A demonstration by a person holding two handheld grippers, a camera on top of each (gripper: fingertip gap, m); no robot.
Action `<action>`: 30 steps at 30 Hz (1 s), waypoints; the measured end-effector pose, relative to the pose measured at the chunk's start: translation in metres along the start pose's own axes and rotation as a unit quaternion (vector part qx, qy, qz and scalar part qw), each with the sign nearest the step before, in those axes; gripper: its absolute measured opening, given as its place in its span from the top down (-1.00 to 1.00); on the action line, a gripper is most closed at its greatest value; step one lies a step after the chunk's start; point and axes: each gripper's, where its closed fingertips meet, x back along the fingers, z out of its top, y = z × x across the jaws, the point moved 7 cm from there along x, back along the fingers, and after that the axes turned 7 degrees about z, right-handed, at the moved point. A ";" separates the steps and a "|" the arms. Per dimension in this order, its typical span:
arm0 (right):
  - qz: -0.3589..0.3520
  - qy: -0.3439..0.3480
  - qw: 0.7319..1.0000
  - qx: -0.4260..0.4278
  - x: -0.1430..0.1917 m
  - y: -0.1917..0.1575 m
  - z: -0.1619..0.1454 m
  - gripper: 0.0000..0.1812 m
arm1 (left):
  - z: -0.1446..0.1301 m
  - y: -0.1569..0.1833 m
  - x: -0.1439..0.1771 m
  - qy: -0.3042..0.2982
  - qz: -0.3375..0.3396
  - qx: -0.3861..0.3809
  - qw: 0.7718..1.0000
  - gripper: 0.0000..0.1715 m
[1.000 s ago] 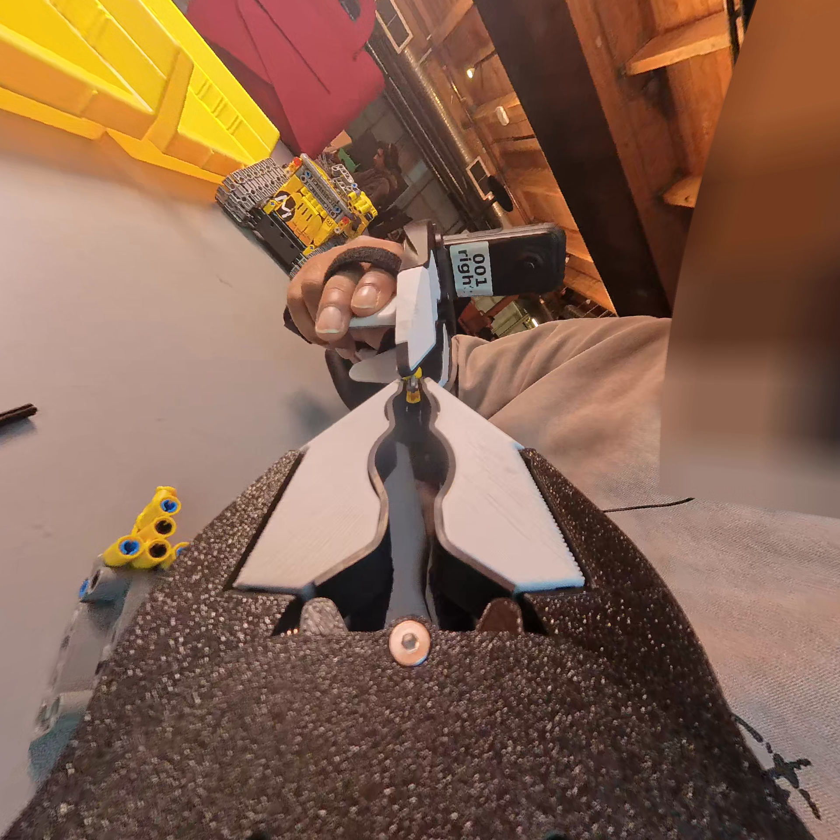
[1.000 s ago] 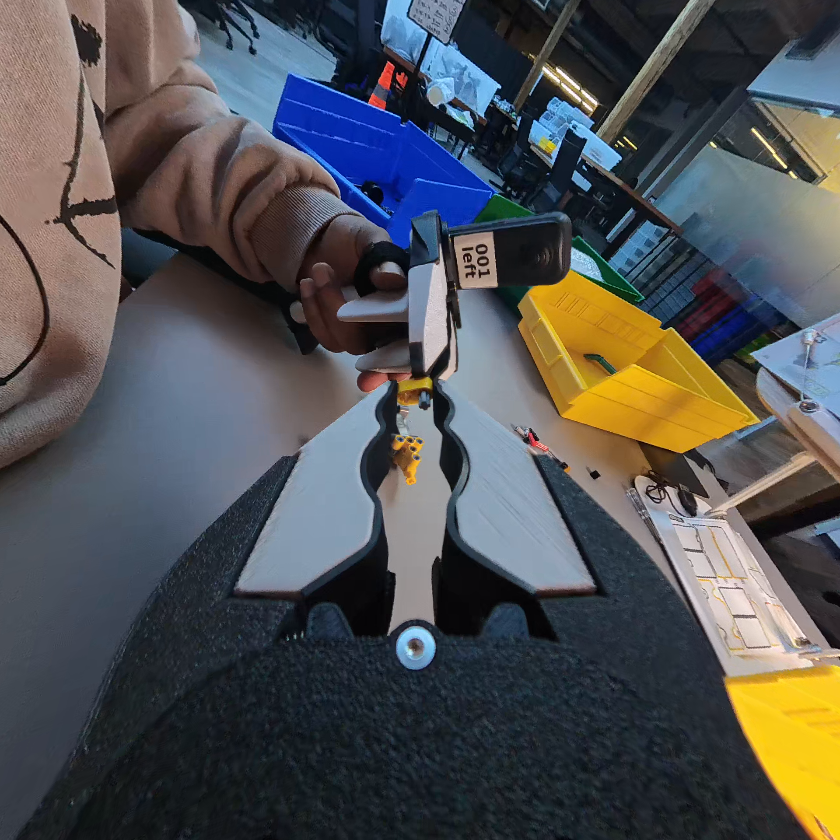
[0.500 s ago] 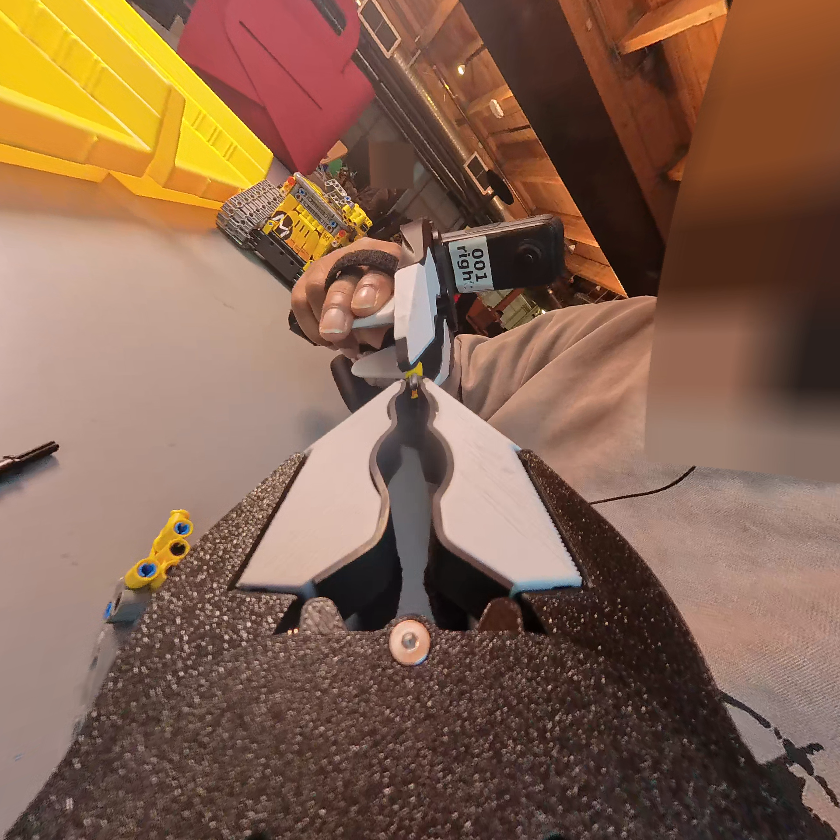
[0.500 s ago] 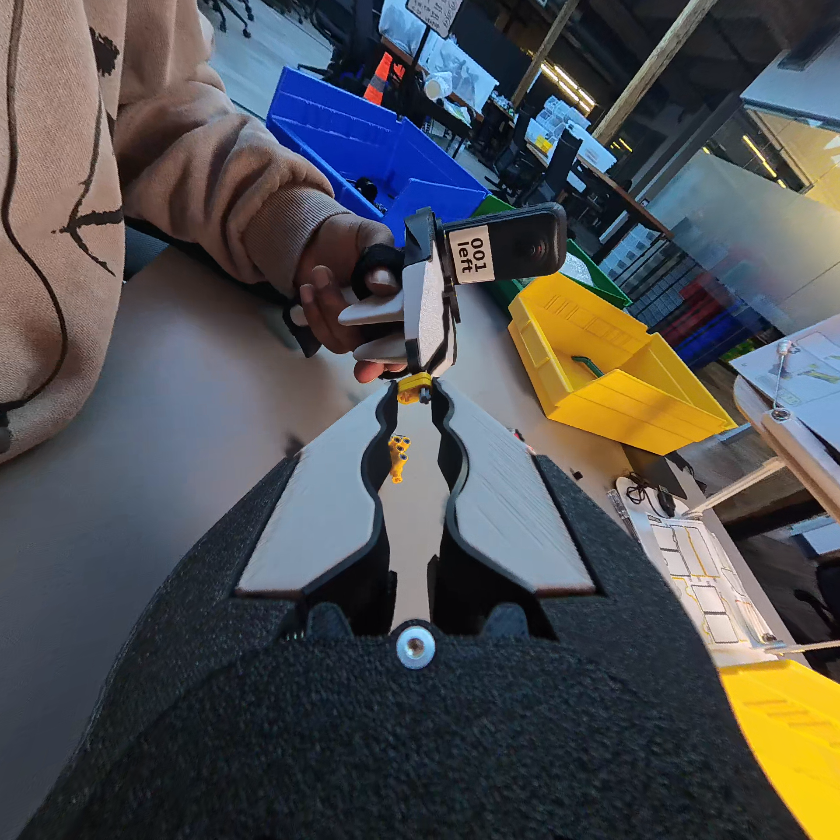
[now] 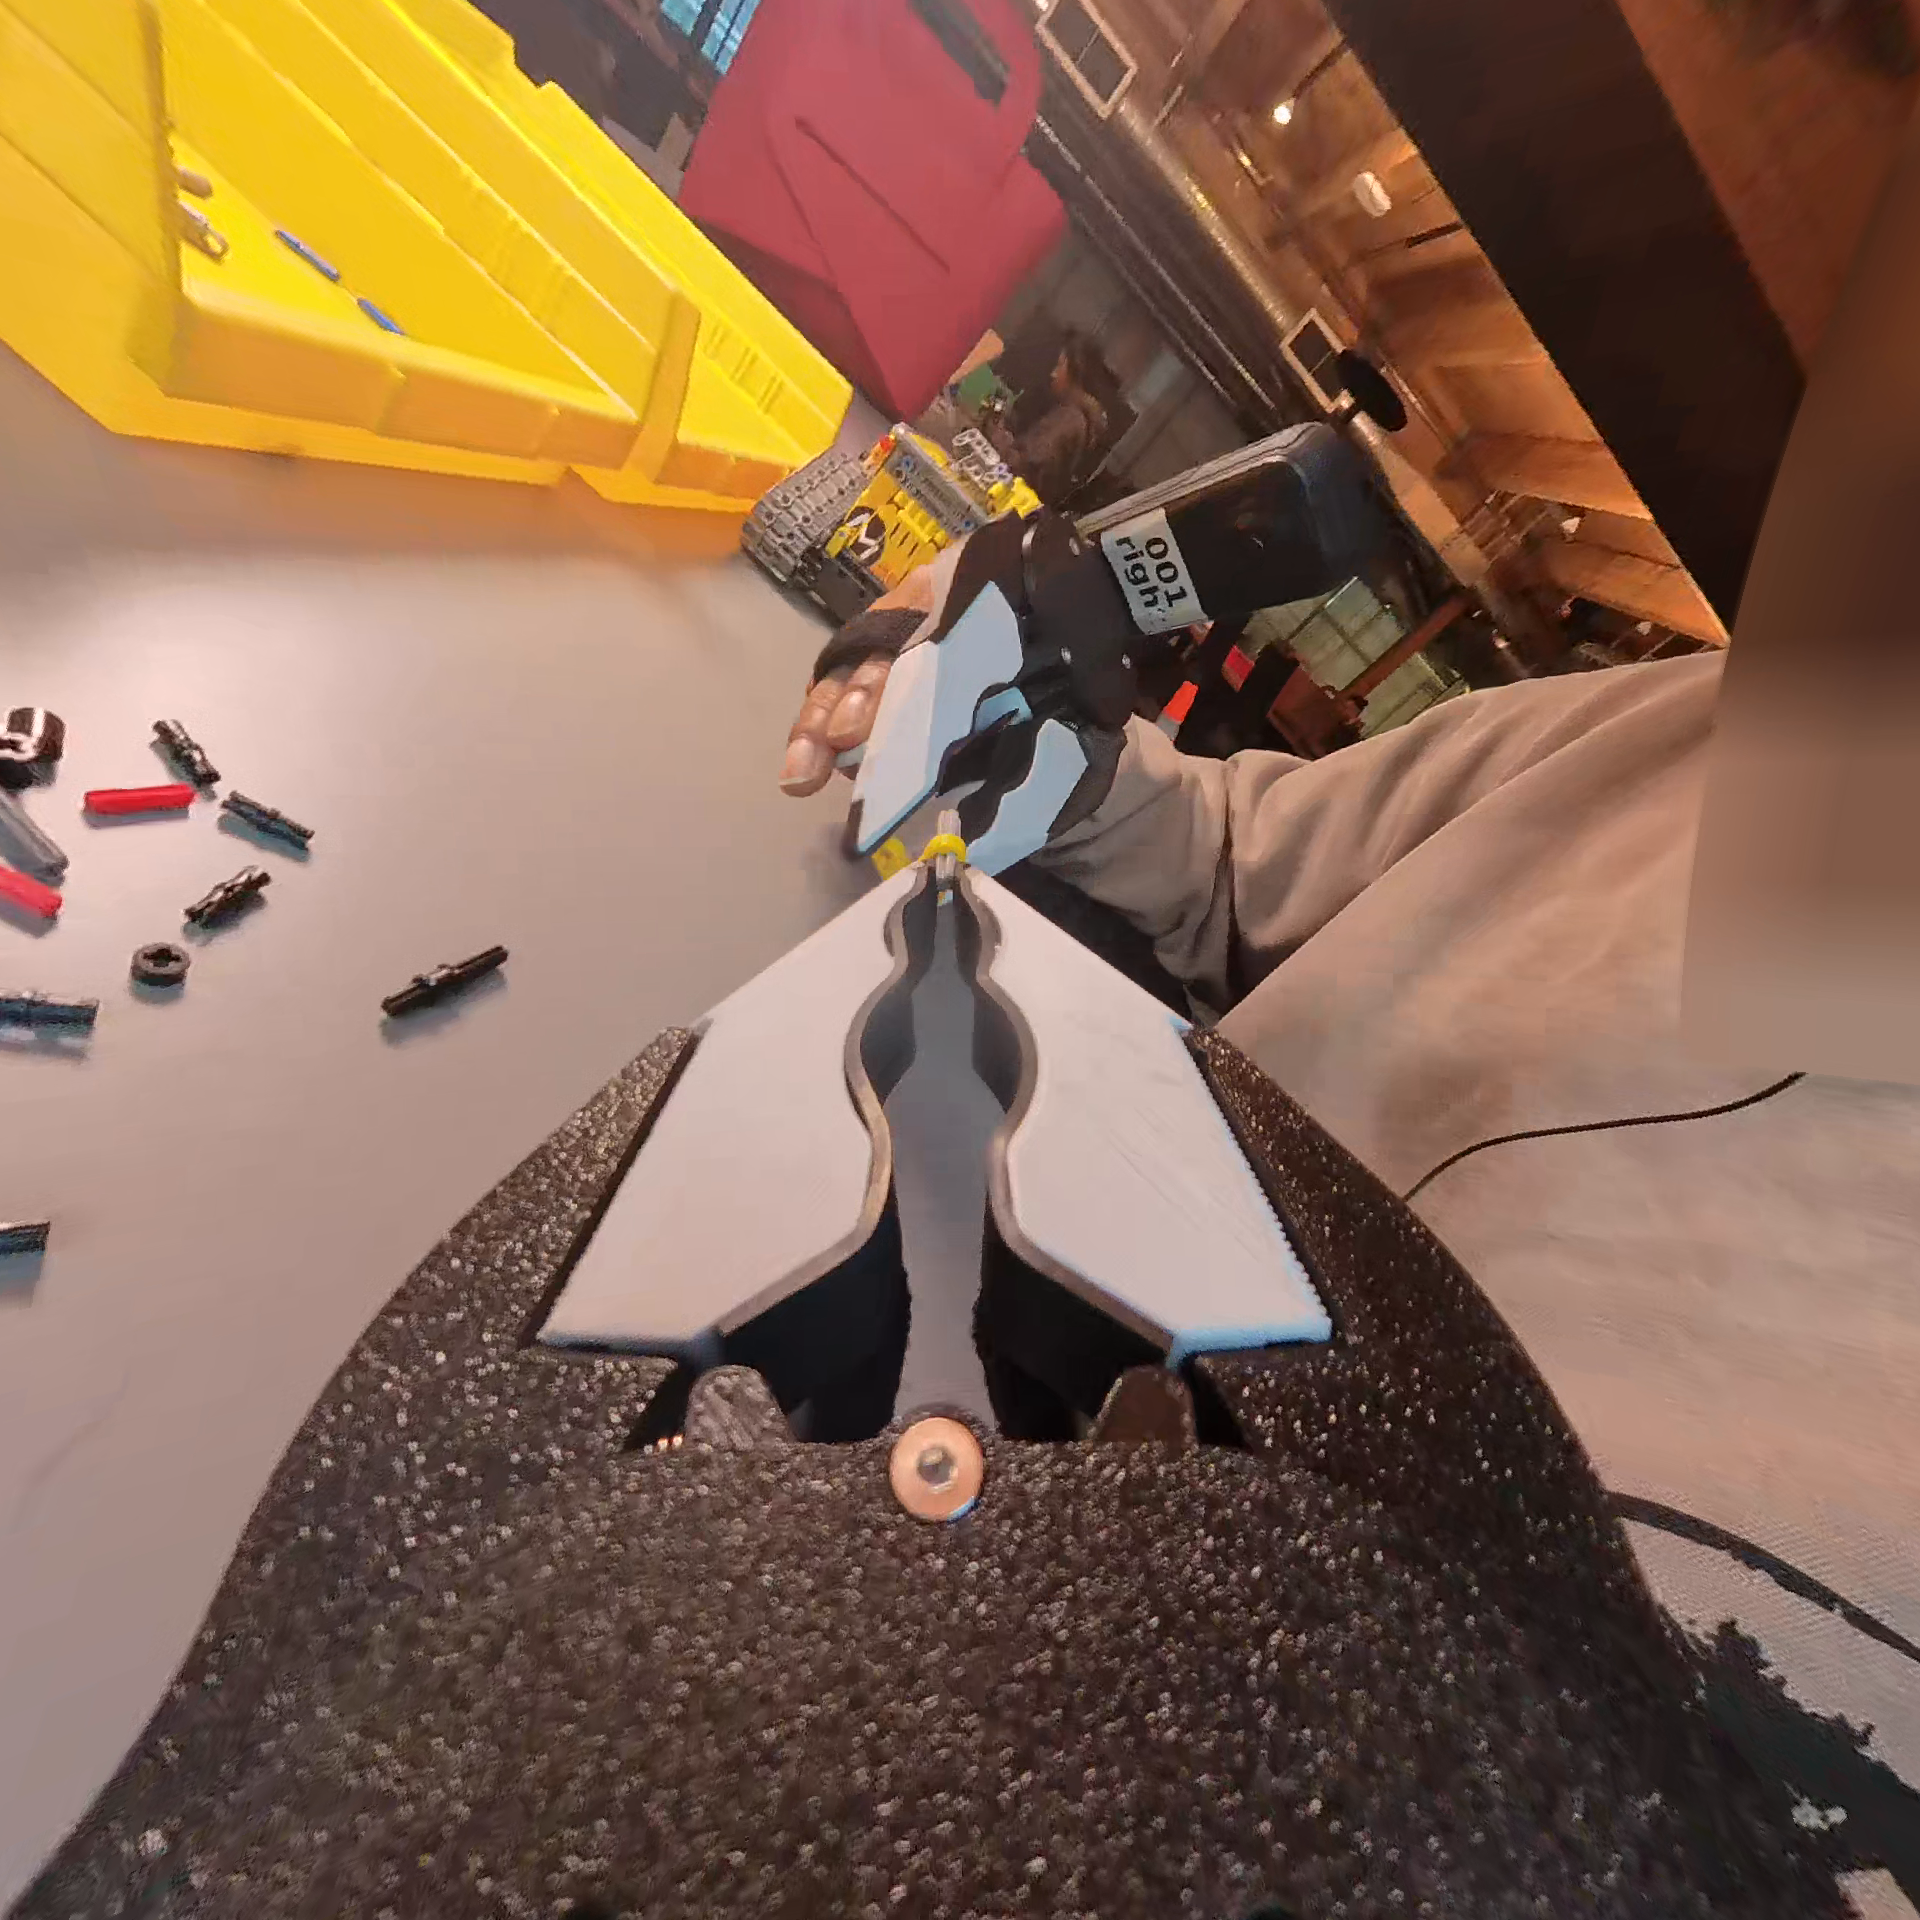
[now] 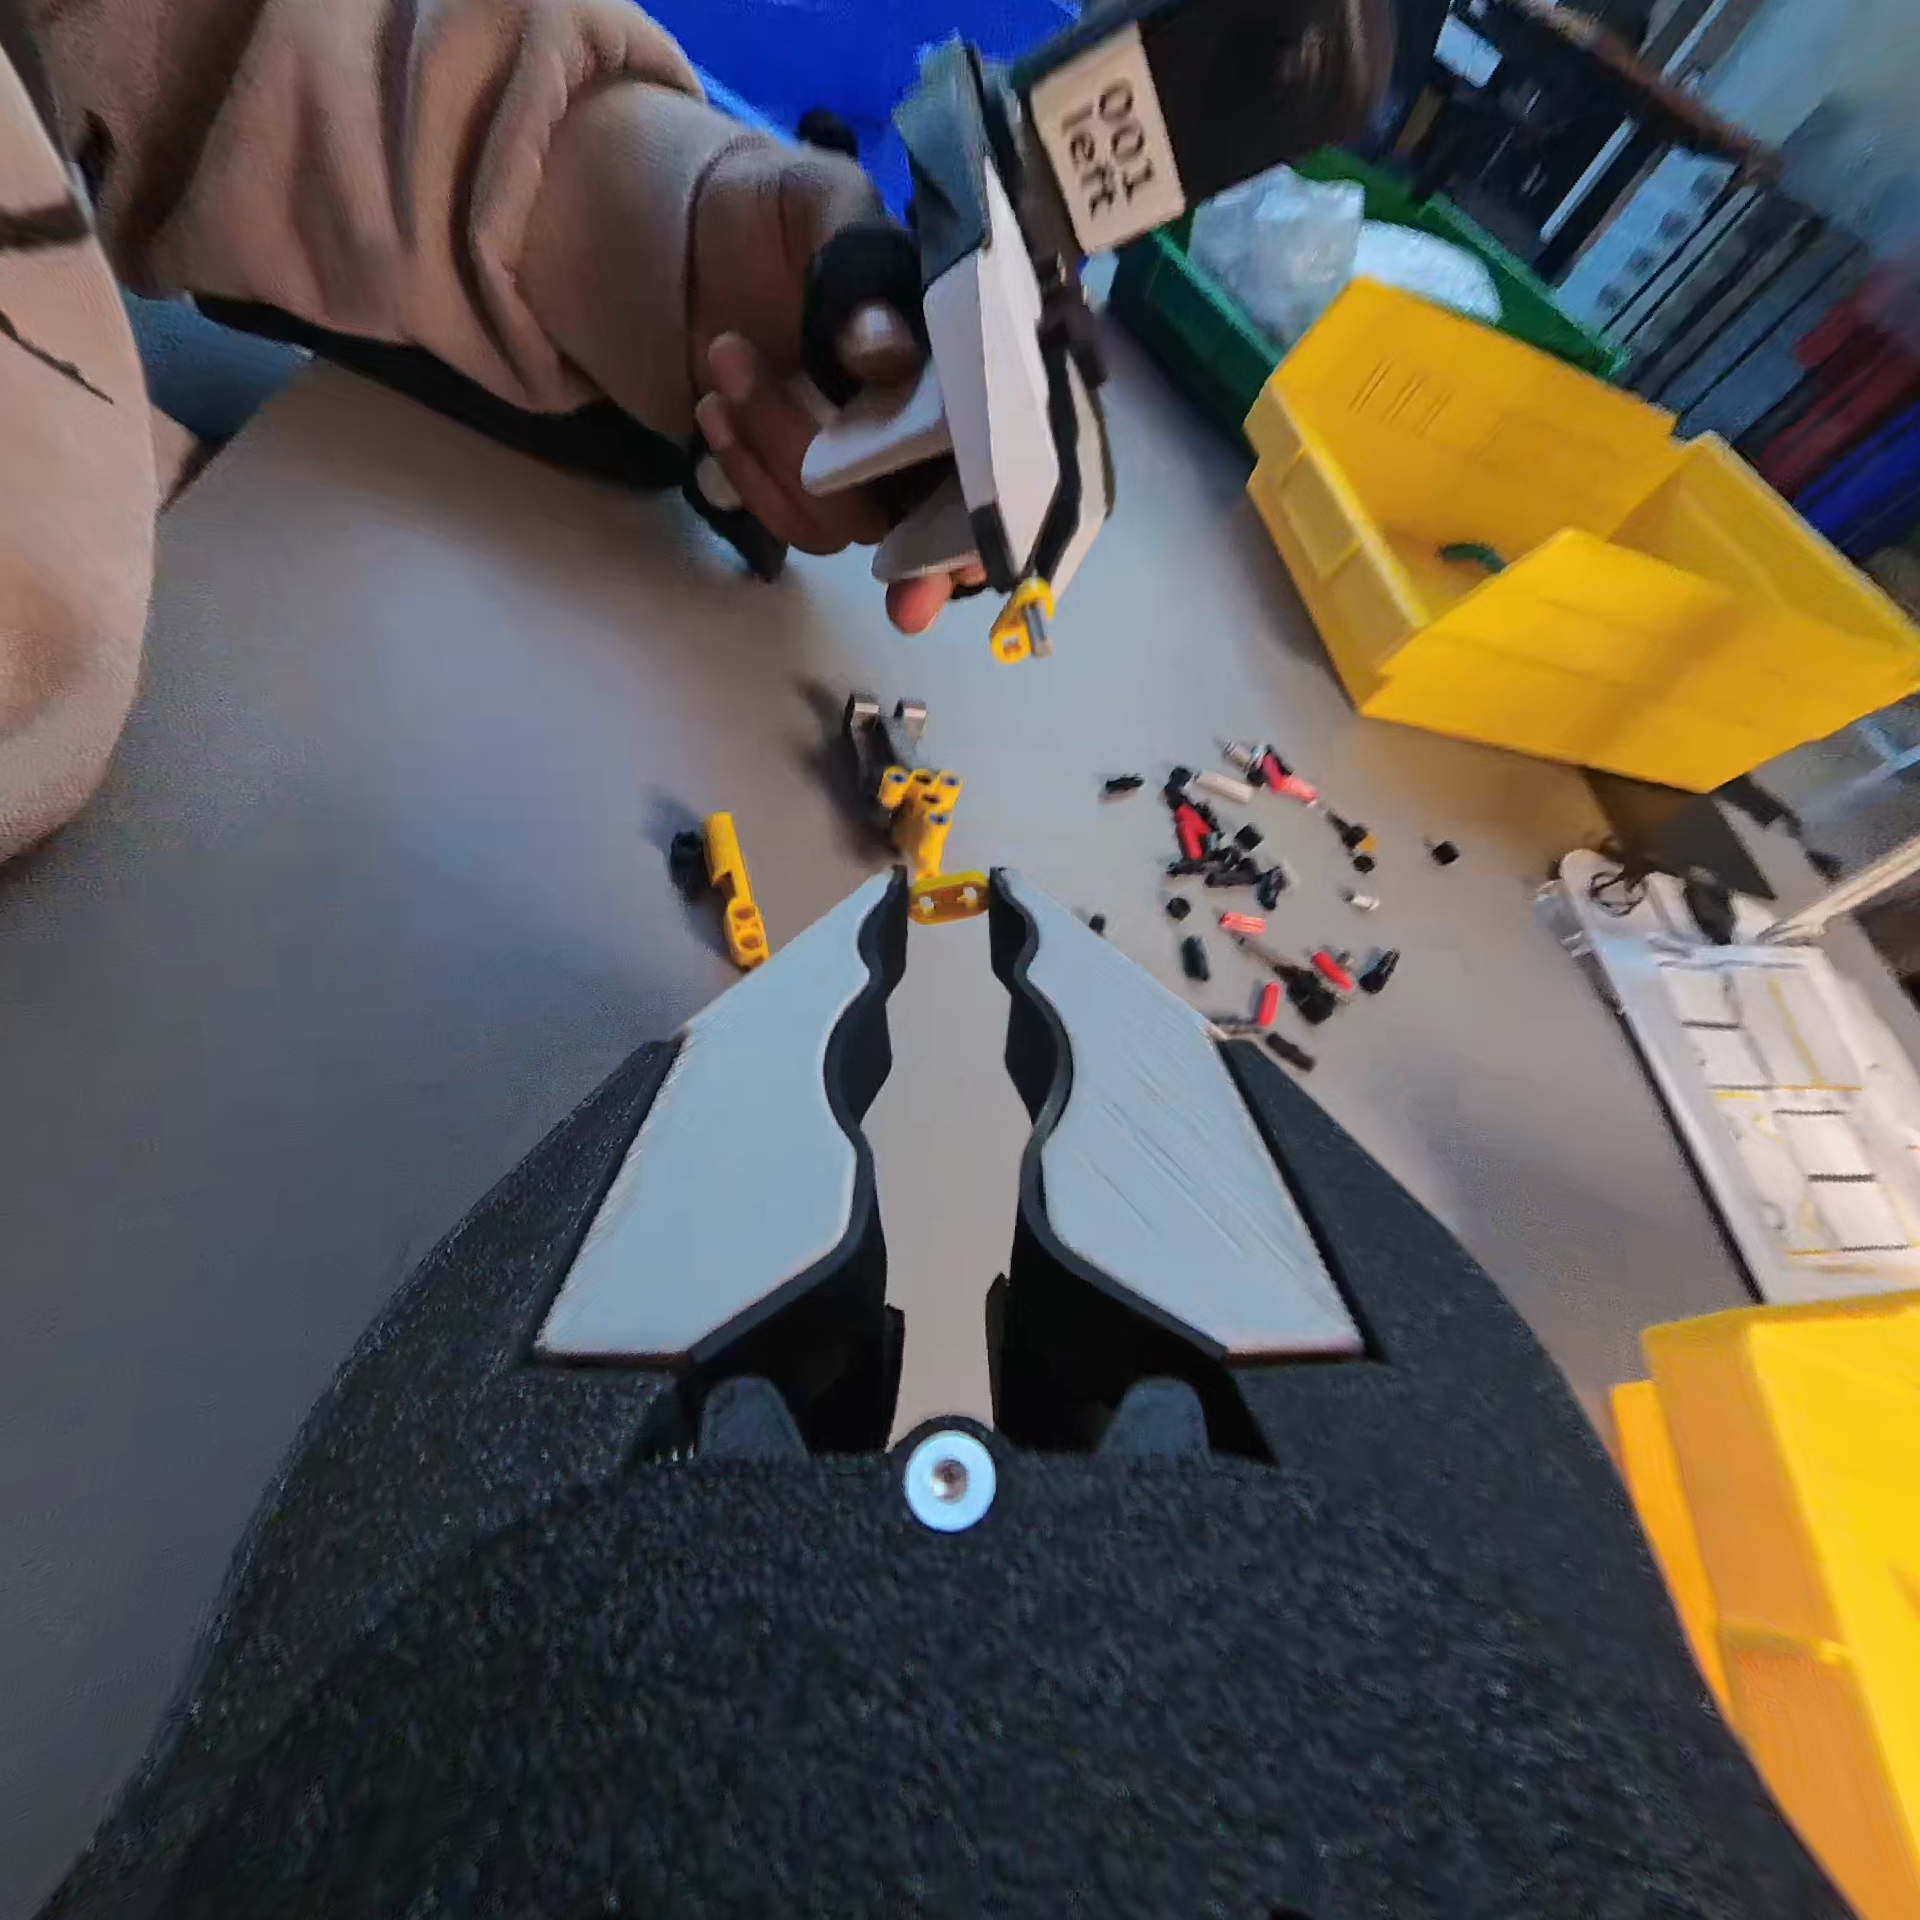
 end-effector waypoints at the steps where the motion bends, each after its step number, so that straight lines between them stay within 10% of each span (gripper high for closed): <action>1: 0.011 -0.021 1.000 -0.006 -0.005 -0.002 -0.008 0.85 | -0.002 0.000 -0.001 -0.001 -0.001 0.006 1.000 0.97; 6: 0.054 -0.096 0.994 -0.014 -0.023 -0.014 -0.032 0.78 | -0.006 0.005 -0.005 -0.009 -0.017 0.015 1.000 0.97; 15: -0.010 0.093 0.995 -0.013 -0.010 -0.007 0.037 0.73 | -0.012 0.016 -0.016 -0.019 -0.055 0.025 0.998 0.97; 30: -0.007 0.091 0.996 0.001 -0.005 -0.005 0.042 0.94 | -0.004 0.019 -0.011 0.003 -0.049 0.001 0.999 0.99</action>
